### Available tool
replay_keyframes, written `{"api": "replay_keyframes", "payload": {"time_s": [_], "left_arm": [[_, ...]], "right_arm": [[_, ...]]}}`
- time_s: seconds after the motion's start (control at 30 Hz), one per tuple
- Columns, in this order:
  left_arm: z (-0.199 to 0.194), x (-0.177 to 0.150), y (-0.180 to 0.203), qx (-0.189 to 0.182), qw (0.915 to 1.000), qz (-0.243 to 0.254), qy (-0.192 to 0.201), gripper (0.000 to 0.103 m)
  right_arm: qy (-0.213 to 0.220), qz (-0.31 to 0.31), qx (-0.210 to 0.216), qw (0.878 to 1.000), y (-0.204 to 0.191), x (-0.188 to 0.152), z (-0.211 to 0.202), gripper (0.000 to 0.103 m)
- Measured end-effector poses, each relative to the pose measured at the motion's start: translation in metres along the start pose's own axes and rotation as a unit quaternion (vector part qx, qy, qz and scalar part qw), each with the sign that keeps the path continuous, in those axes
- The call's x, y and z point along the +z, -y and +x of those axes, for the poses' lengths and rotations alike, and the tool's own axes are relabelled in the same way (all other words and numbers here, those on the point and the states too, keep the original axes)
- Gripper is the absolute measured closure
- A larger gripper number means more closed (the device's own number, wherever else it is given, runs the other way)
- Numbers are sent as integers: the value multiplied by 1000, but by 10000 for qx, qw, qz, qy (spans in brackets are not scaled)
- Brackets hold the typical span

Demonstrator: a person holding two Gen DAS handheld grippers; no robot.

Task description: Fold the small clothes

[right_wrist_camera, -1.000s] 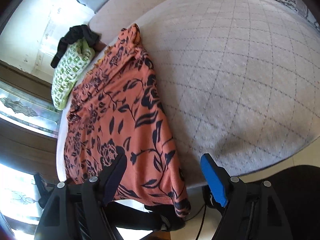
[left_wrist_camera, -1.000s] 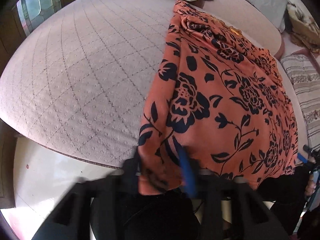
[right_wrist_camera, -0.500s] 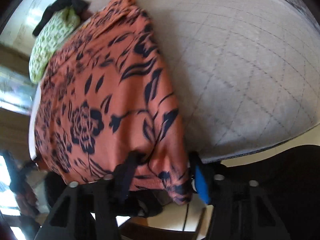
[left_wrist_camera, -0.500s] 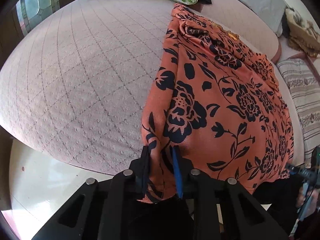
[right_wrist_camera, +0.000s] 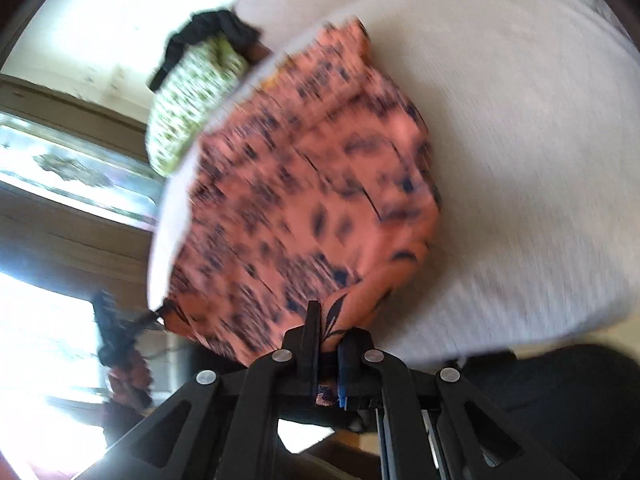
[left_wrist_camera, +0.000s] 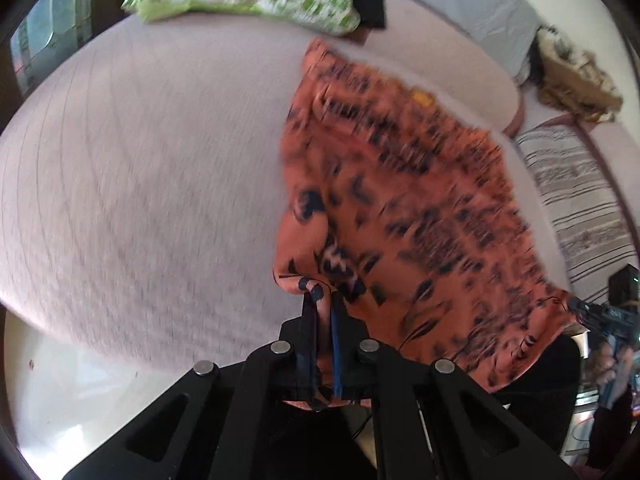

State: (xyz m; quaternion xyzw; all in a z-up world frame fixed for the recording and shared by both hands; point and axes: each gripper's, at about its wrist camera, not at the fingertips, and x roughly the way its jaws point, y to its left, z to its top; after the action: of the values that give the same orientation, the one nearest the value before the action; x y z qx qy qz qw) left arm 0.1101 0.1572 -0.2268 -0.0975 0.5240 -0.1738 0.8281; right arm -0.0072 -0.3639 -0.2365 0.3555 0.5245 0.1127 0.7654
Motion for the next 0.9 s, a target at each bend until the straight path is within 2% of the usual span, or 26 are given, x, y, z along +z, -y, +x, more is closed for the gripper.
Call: {"api": "replay_keyframes", "payload": {"time_s": [0.1,0.2,0.27,0.33,0.4,0.43,0.5,0.57,0.6,0.67,0.7,0.77,0.83,0.87,0.9], "left_arm": [[-20,40,4,-213,9993,122,266,97],[-30,94,4,-312,9983,165,471,97],[-25,142,5,-315,9975,167,608,97],[-7,187,5,-209,9976,121,650,97],[27,231,-1,-132,9981,-189,574,97],[53,254,-6,7,9977,-428,533,93],[98,277,-19,231,9940,-926,525,93],[132,283,-29,550,9890,-1271,519,86],[146,281,-35,610,9868,-1402,540,83],[154,271,-44,562,9845,-1508,697,82],[153,264,-47,554,9834,-1513,835,80],[144,249,-51,614,9822,-1410,1080,71],[133,235,-48,728,9823,-1231,1212,63],[127,230,-44,677,9841,-1095,1226,62],[123,225,-39,640,9863,-950,1183,60]], "right_arm": [[266,-20,143,9995,-16,39,-10,97],[693,-80,96,9975,-34,95,-13,97],[943,2,58,9955,-37,143,-8,97],[1278,112,5,9917,-37,200,2,97],[1511,270,-94,9881,-31,240,20,97],[1619,431,-175,9857,-24,263,34,97],[1803,780,-194,9803,-6,294,61,95],[1845,1143,-289,9757,17,313,94,93],[1853,1290,-494,9729,26,317,107,93],[1836,1457,-870,9682,41,313,130,91],[1858,1425,-846,9685,46,308,135,91],[2103,1169,-866,9668,47,295,131,90],[2507,956,-973,9584,44,284,115,88],[2709,987,-955,9528,45,280,106,83],[2884,1063,-873,9476,47,274,97,71]]}}
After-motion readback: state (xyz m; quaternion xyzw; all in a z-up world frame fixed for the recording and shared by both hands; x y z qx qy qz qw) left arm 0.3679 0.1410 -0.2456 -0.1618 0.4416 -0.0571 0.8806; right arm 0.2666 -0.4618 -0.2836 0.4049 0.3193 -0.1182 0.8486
